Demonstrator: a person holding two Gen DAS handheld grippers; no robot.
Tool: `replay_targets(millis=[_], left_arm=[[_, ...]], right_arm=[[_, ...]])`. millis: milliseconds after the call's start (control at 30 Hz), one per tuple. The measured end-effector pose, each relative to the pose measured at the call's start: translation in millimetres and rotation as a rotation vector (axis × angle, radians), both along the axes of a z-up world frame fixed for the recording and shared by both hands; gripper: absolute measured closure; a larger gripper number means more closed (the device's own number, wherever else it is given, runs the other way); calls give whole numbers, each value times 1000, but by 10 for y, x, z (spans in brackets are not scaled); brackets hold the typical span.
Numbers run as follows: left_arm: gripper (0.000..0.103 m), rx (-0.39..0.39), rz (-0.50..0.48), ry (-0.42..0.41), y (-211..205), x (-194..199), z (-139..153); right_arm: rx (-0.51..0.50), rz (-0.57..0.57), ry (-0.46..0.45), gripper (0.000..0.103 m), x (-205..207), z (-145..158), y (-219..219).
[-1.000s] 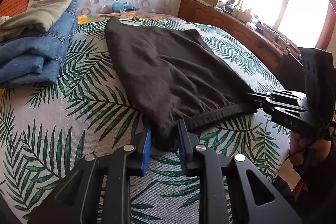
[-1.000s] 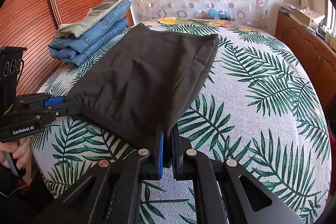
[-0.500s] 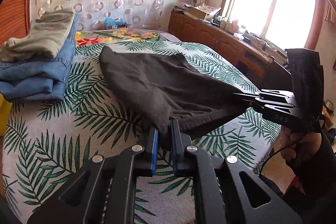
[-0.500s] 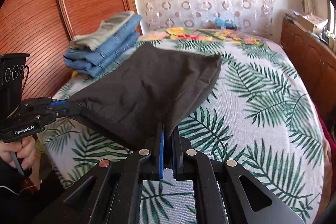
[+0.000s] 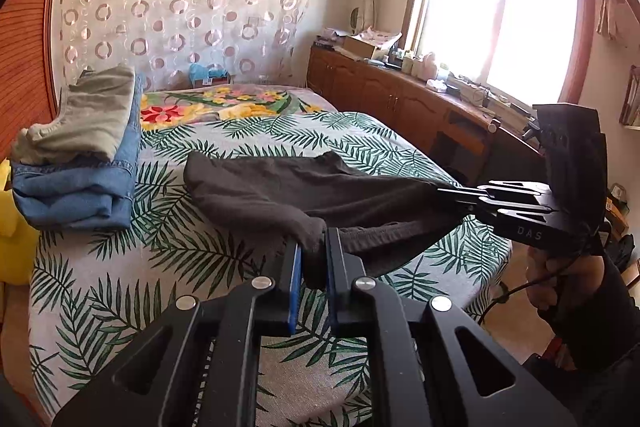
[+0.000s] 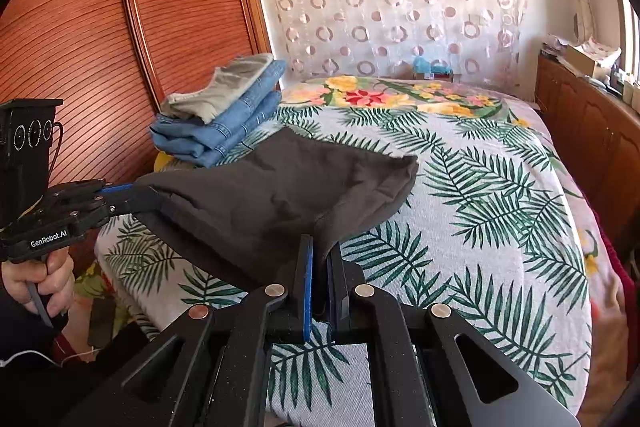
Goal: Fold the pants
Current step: 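Fold the shorts over onto themselves, laying both held ends down together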
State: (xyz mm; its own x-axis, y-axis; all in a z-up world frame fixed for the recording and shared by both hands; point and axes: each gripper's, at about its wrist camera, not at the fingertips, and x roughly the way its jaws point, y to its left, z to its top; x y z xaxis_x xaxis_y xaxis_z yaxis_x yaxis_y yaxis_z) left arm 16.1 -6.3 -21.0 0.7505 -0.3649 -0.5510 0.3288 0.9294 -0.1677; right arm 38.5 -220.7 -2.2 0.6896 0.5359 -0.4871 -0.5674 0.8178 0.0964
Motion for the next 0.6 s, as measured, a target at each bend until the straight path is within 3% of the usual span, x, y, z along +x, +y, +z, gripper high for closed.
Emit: replay_targets(millis=[600], left_arm=[[92,8,-25,-92,-73,-160,302]], right_arm=[[9,-11,-79,98,-271,210,-213]])
